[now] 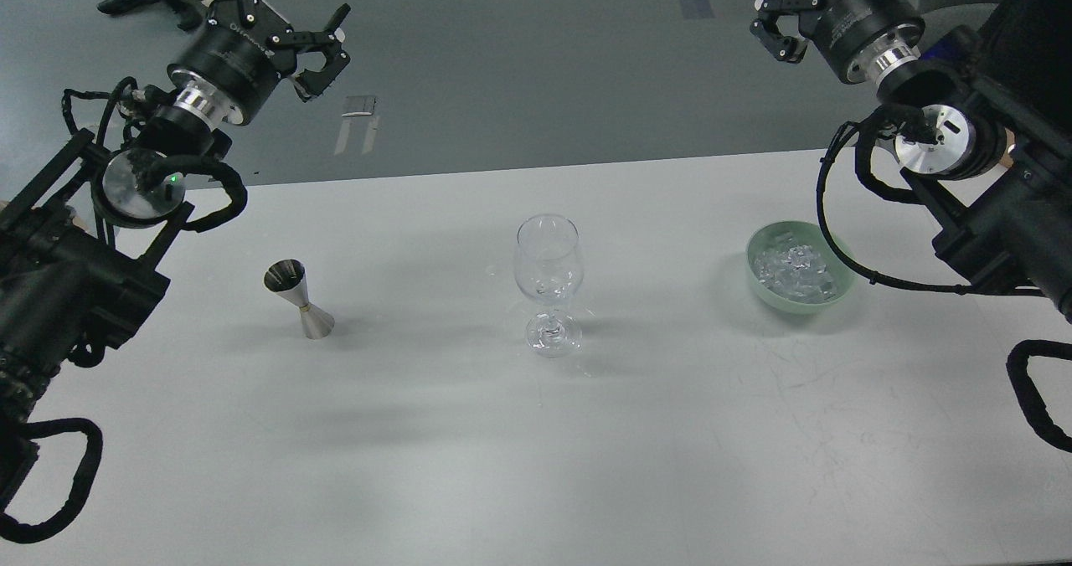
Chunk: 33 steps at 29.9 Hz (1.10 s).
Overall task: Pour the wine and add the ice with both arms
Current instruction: 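Lower the left gripper toward the steel jigger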
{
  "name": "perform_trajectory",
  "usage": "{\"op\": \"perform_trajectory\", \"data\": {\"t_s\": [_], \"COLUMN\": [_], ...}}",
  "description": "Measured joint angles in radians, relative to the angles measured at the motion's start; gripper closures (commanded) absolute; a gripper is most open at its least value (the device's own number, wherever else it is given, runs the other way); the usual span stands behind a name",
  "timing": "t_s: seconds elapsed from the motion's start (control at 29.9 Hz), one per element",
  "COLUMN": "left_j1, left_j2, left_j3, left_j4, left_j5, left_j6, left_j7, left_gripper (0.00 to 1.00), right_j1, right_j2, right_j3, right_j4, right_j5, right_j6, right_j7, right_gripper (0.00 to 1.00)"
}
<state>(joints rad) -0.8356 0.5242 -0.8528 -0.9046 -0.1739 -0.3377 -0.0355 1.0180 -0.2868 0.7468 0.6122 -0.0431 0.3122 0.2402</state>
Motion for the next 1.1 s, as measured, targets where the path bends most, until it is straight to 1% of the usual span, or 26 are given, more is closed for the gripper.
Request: {"op": "perform_trajectory", "data": {"t_s": [0.1, 0.2, 0.33, 0.4, 0.47, 0.53, 0.64, 0.74, 0.84, 0.94, 1.1], "left_j1": [0.088, 0.196, 0.386, 0.478, 0.604, 0.728, 0.887, 0.997, 1.079, 1.154, 1.217], "left_j2": [0.097, 0.200, 0.324, 0.355, 0.369, 0.371, 0.361, 0.328, 0.281, 0.209, 0.093], "left_j3": [-0.031, -0.070, -0.142, -0.193, -0.271, -0.366, -0.471, -0.534, -0.586, -0.624, -0.638], "left_j4": [-0.124, -0.255, -0.432, -0.501, -0.566, -0.624, -0.690, -0.735, -0.750, -0.761, -0.775], "left_j5": [-0.102, -0.174, -0.253, -0.274, -0.282, -0.284, -0.284, -0.284, -0.283, -0.282, -0.270], "left_j6": [0.057, 0.088, 0.095, 0.095, 0.097, 0.100, 0.101, 0.101, 0.107, 0.113, 0.137], "left_j7": [0.017, 0.025, 0.029, 0.029, 0.029, 0.029, 0.029, 0.029, 0.029, 0.032, 0.050], "left_gripper": [0.01, 0.01, 0.02, 0.03, 0.03, 0.03, 0.03, 0.03, 0.03, 0.02, 0.01], "right_j1": [0.000, -0.002, -0.005, -0.005, -0.005, -0.006, -0.006, -0.009, -0.012, -0.015, -0.016], "right_j2": [0.000, 0.001, 0.001, 0.001, 0.001, 0.001, 0.002, 0.002, 0.005, 0.010, 0.012], "right_j3": [-0.002, -0.003, -0.004, -0.004, -0.004, -0.004, -0.004, -0.005, -0.005, -0.006, -0.013], "right_j4": [-0.001, -0.001, -0.001, -0.001, 0.000, 0.001, 0.002, 0.002, 0.001, 0.000, 0.000], "right_j5": [-0.001, -0.001, -0.001, -0.001, -0.001, -0.001, -0.001, -0.001, -0.001, -0.002, -0.003], "right_j6": [-0.001, -0.005, -0.014, -0.016, -0.016, -0.016, -0.016, -0.016, -0.016, -0.016, -0.016], "right_j7": [-0.001, -0.002, -0.004, -0.004, -0.004, -0.004, -0.004, -0.003, -0.002, -0.002, -0.002], "right_gripper": [0.00, 0.00, 0.00, 0.00, 0.00, 0.00, 0.00, 0.00, 0.00, 0.00, 0.00]}}
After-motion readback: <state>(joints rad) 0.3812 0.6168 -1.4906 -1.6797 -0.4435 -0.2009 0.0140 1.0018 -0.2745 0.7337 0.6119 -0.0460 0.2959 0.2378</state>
